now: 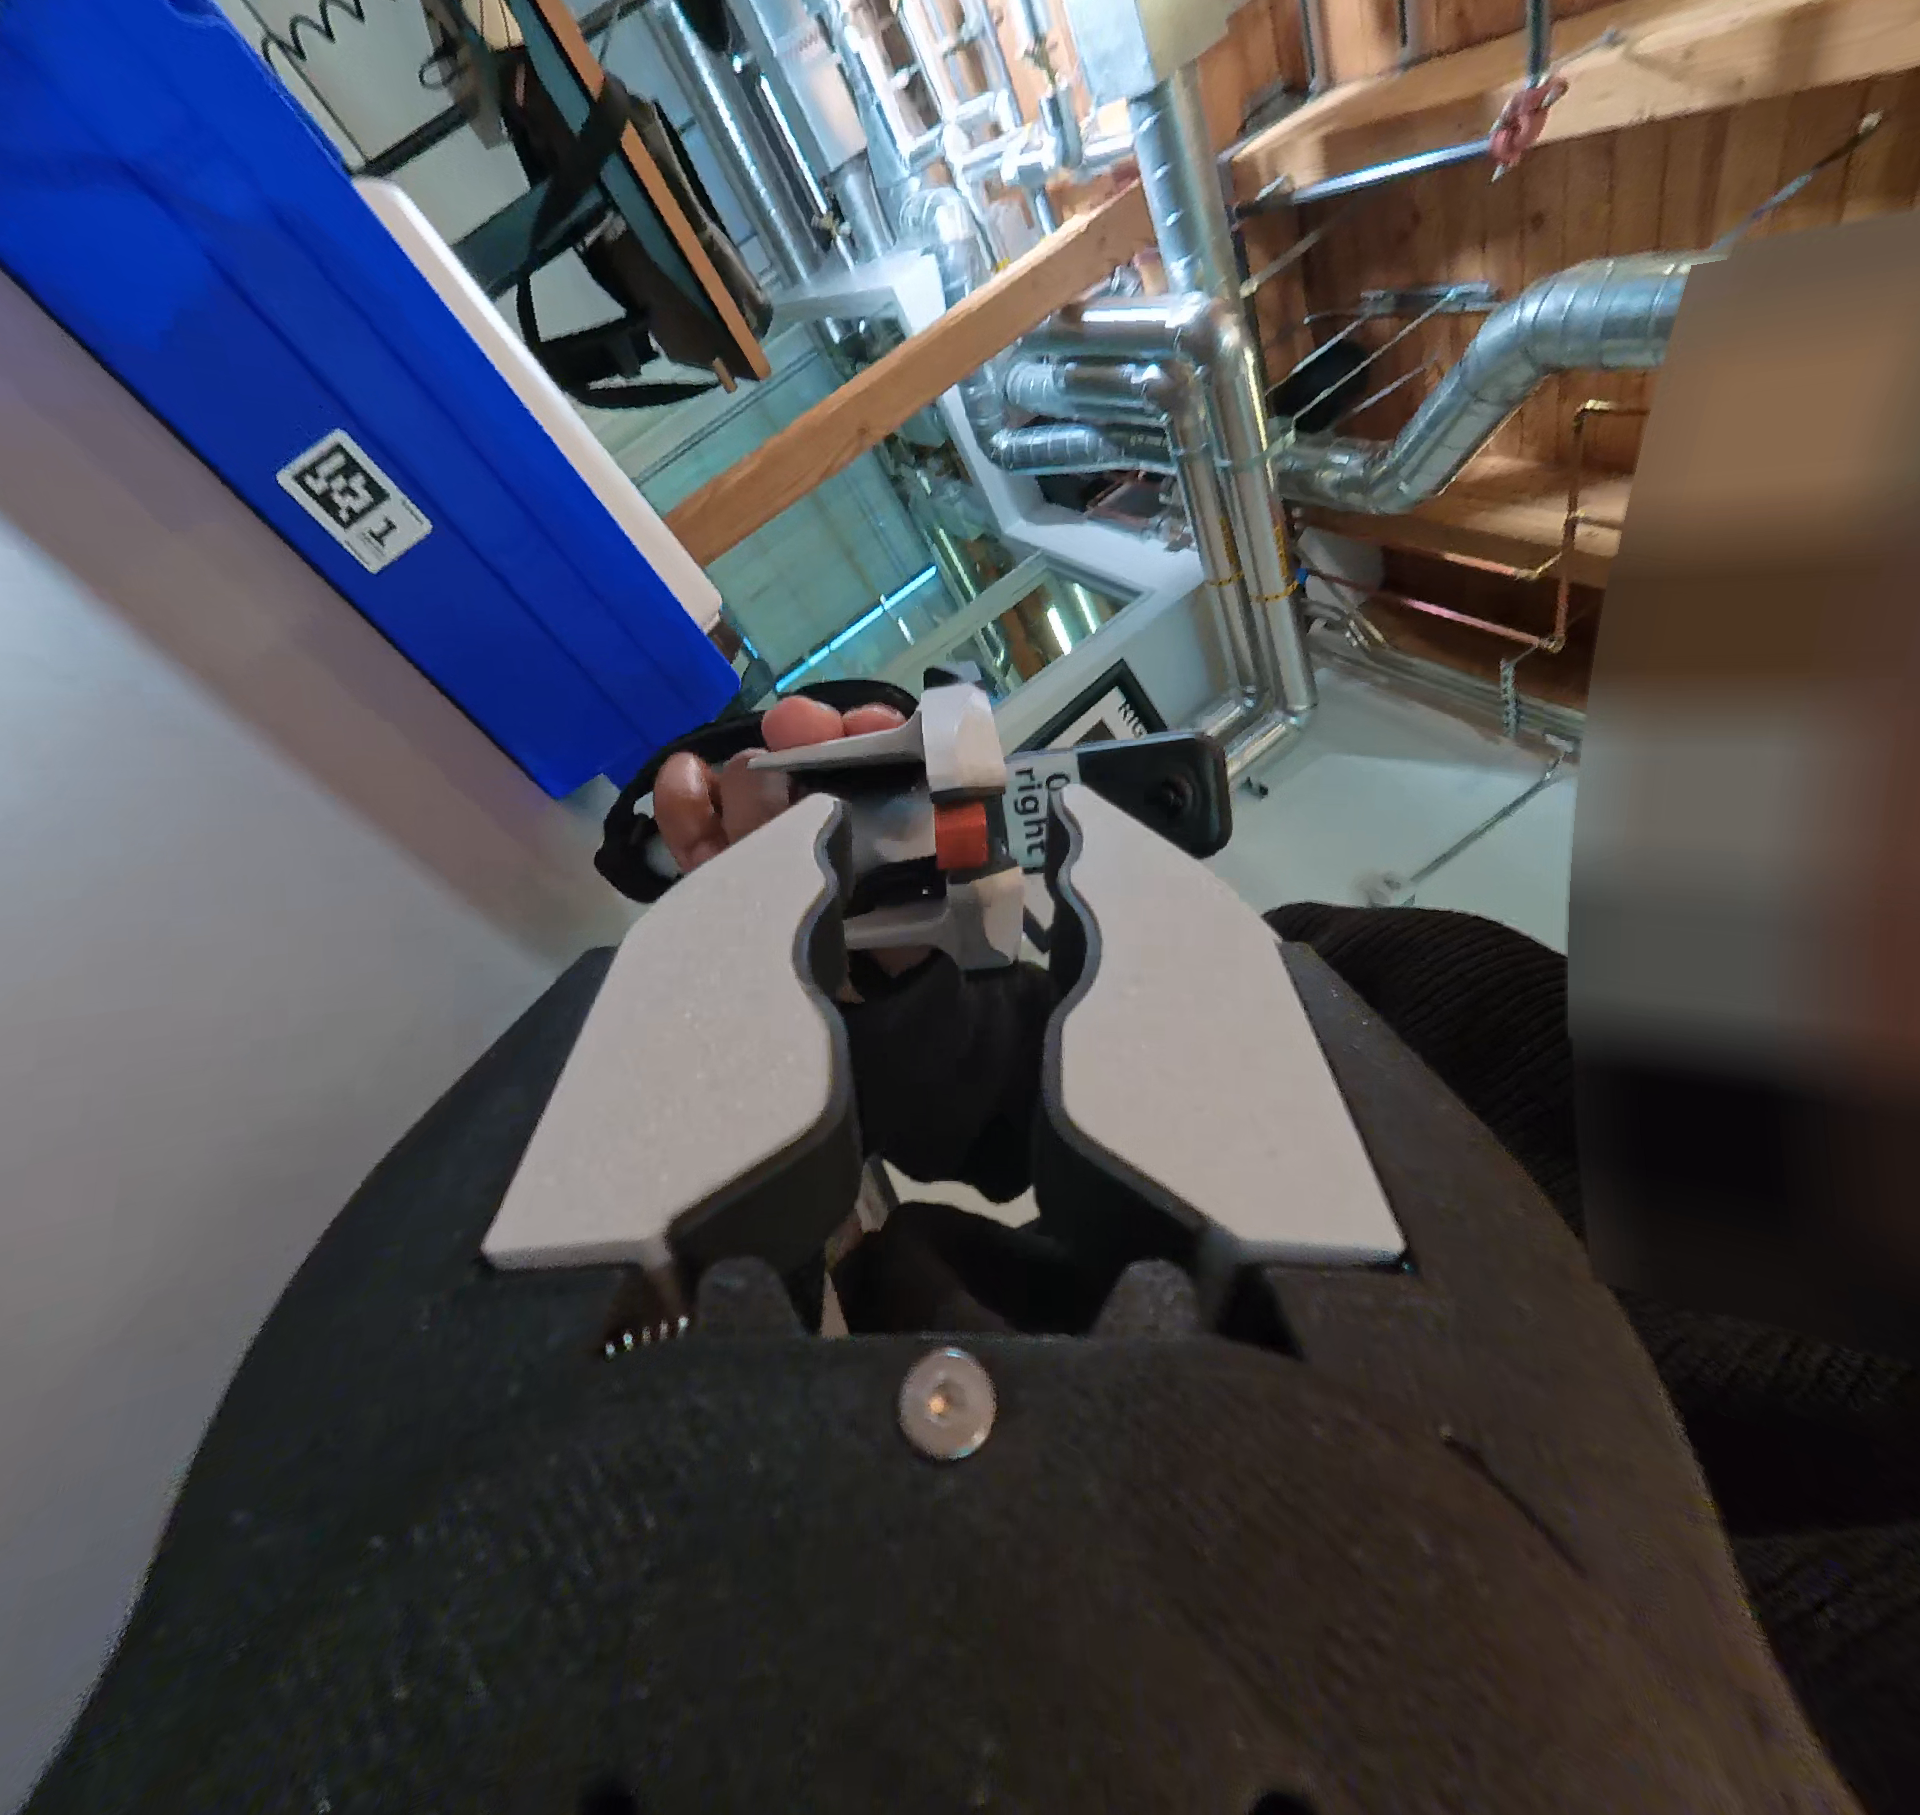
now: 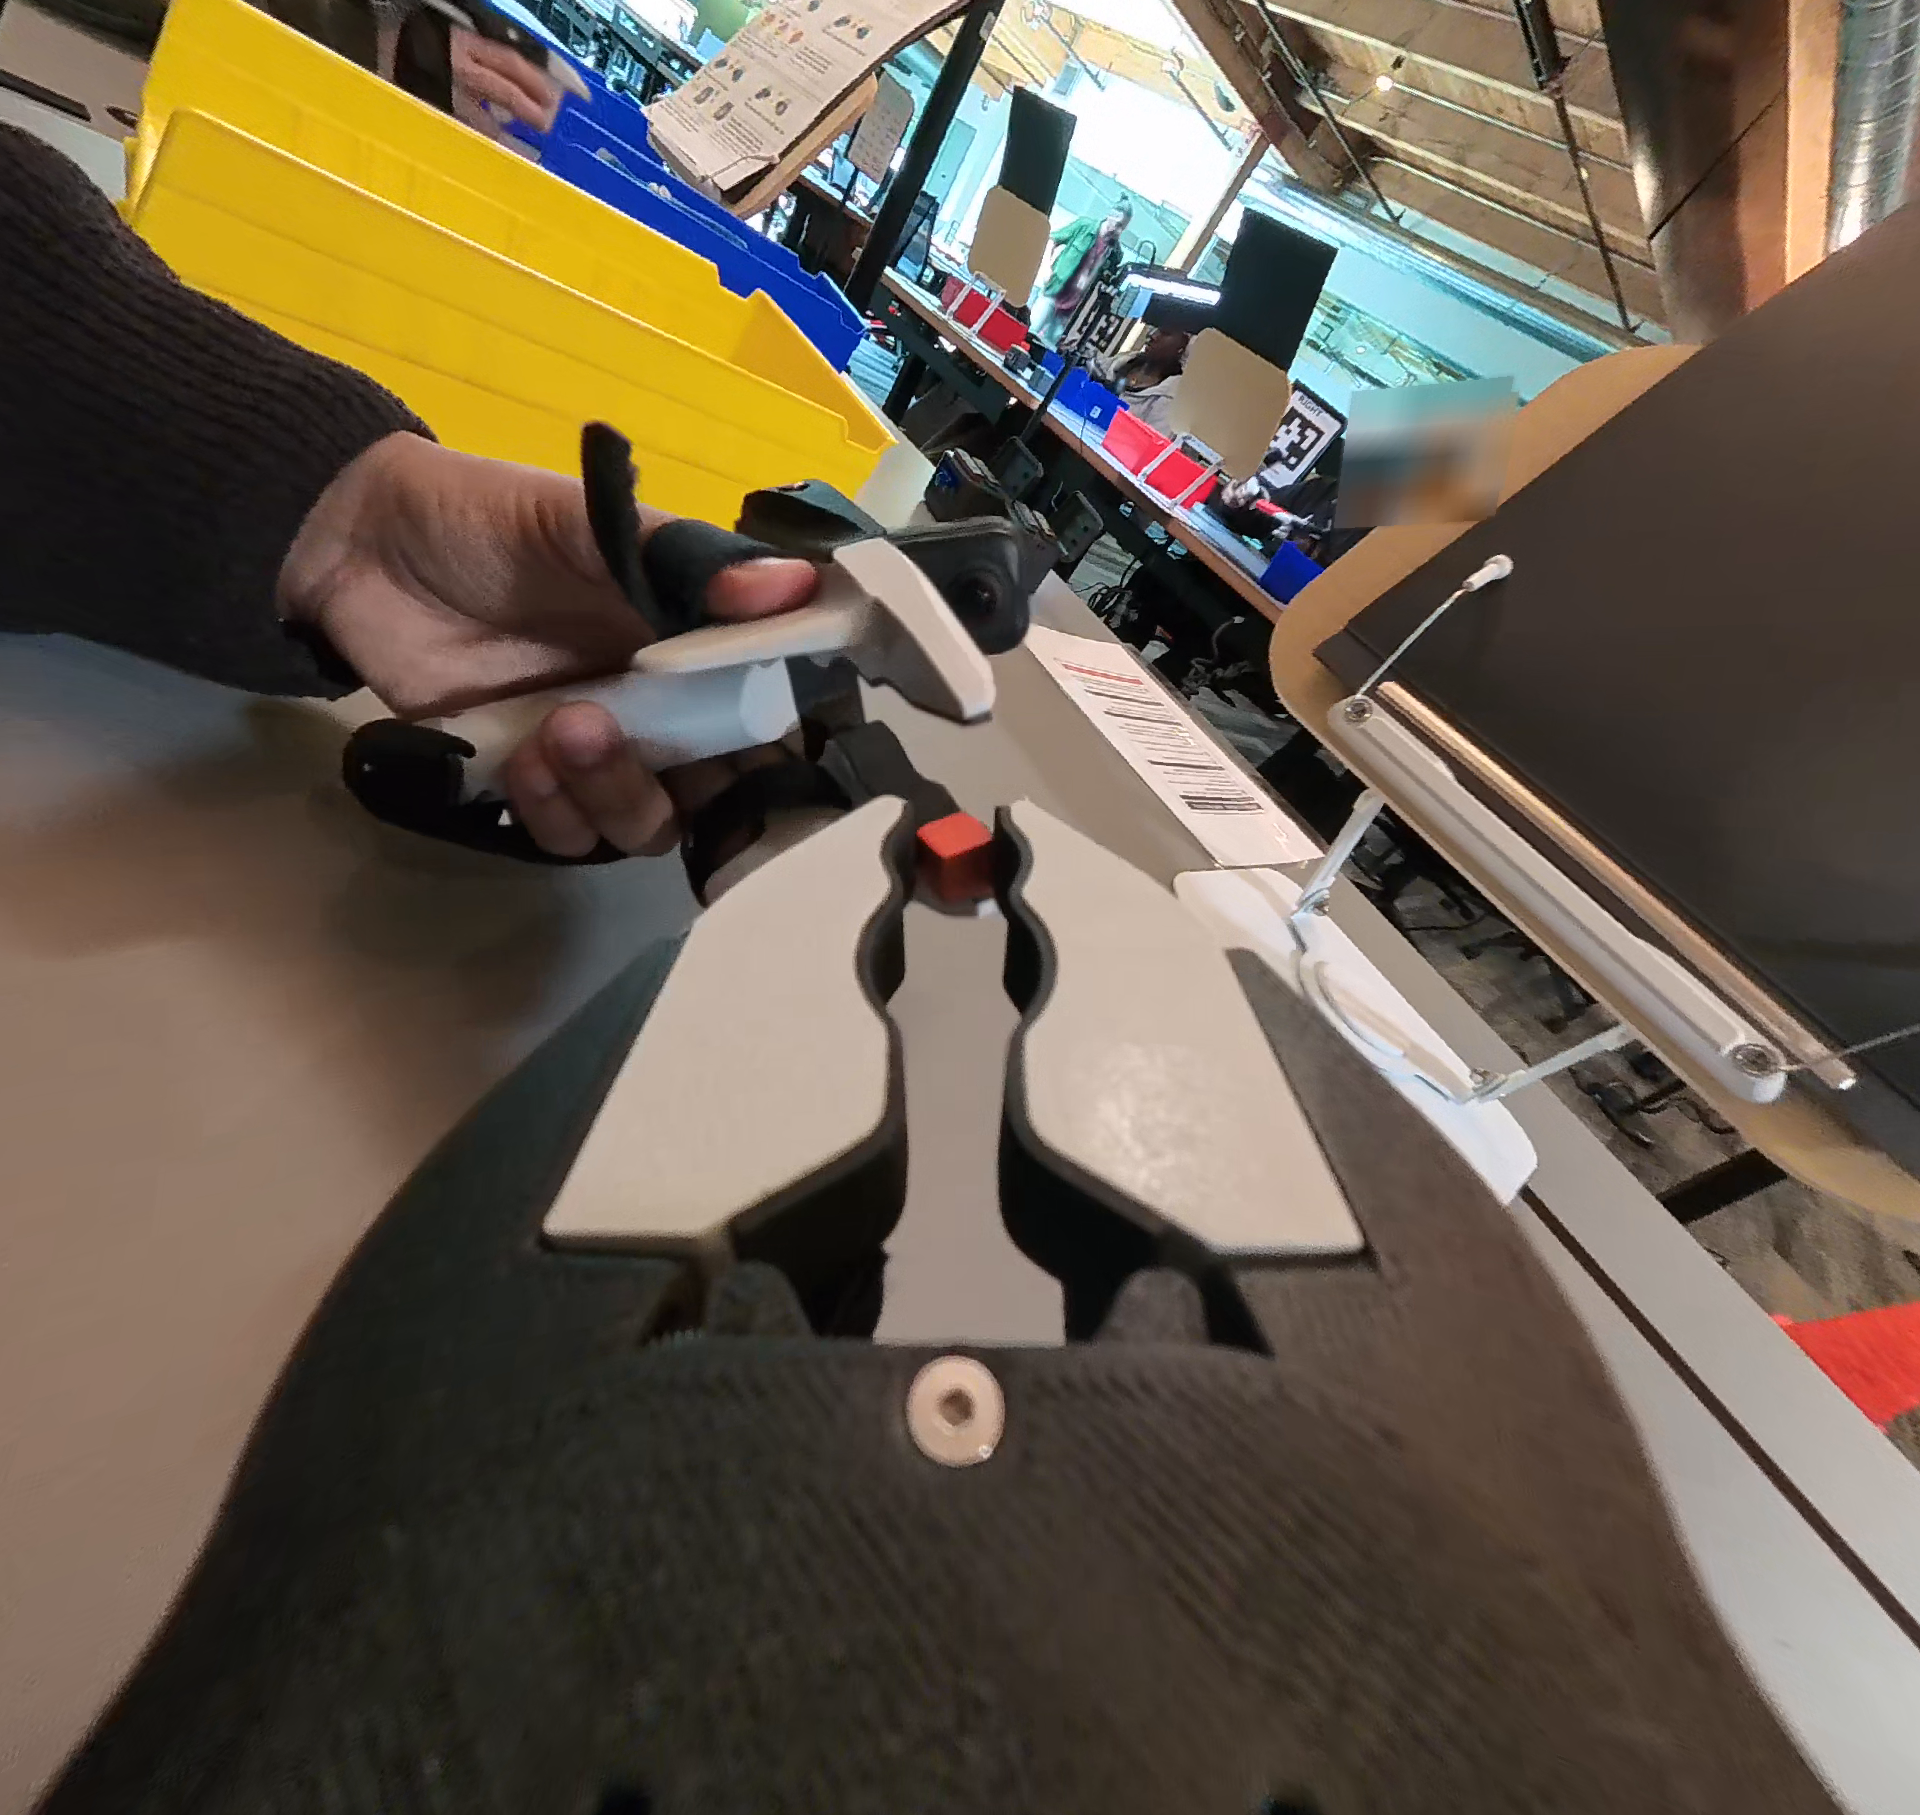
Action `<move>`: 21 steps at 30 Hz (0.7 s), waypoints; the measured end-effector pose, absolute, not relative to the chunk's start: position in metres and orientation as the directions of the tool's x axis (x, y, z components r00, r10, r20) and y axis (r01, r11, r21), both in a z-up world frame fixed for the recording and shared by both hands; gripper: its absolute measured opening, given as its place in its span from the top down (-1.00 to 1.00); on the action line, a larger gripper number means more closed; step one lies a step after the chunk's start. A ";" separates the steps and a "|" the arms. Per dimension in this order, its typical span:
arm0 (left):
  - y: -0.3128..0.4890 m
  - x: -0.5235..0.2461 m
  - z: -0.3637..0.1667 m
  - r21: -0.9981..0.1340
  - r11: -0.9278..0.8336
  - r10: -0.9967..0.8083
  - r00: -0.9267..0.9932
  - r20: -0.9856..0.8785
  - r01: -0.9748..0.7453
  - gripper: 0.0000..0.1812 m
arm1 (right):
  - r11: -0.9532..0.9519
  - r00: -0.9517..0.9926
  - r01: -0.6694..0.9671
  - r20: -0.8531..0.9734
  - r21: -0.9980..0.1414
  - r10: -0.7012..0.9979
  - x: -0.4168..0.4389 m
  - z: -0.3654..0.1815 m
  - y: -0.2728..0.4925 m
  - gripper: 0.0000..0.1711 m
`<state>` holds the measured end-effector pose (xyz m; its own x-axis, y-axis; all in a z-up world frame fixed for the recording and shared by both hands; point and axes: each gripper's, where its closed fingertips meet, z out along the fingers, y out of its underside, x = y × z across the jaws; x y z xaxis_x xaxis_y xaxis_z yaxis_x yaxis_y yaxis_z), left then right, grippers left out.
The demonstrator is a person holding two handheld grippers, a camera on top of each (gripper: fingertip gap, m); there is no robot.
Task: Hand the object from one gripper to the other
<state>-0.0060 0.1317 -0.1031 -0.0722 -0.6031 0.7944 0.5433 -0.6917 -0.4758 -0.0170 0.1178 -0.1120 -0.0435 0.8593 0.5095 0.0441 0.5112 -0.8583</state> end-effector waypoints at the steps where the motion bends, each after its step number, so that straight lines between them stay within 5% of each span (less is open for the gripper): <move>1: 0.133 -0.009 -0.102 -0.468 -0.684 -0.604 -0.075 0.794 0.559 0.60 | 0.511 -0.034 0.043 0.509 -0.859 0.860 -0.017 -0.111 0.119 0.84; 11: 0.139 -0.019 -0.100 -0.406 -0.670 -0.584 -0.105 0.805 0.622 0.52 | 0.511 0.173 -0.034 0.499 -0.859 0.849 -0.002 -0.078 0.144 0.83; 21: 0.139 -0.020 -0.099 -0.404 -0.662 -0.586 -0.100 0.804 0.631 0.52 | 0.468 0.176 -0.060 0.452 -0.882 0.874 0.000 -0.076 0.147 0.83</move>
